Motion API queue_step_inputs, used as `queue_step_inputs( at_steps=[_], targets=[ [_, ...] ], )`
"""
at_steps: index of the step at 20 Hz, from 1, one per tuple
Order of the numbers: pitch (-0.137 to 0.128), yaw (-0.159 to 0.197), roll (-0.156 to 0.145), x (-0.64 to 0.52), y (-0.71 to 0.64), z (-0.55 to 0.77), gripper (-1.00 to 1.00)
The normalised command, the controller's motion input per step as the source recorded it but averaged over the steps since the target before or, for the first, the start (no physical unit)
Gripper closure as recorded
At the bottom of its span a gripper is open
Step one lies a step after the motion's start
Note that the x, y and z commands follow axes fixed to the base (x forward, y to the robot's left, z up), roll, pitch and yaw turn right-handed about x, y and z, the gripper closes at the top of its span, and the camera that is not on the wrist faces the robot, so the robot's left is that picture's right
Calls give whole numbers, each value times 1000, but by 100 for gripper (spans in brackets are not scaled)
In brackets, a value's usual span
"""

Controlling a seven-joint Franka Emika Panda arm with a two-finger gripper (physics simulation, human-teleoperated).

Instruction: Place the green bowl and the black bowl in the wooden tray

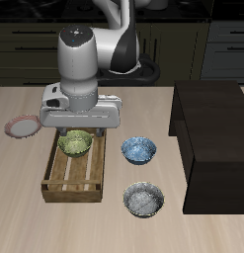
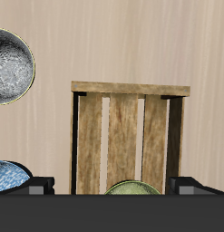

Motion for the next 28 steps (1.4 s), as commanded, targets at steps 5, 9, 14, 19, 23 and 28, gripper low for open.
queue_step_inputs(
  at_steps=[5,9,14,19,23,28],
  targets=[
    [32,24,36,317,272,26,-100],
    [21,27,25,309,284,35,-100],
    [15,-1,10,239,151,61,-100],
    [49,46,29,279,124,-70,-100],
    [41,-22,-41,377,-70,-34,-100],
    [49,26,3,239,175,-201,-100]
  ],
)
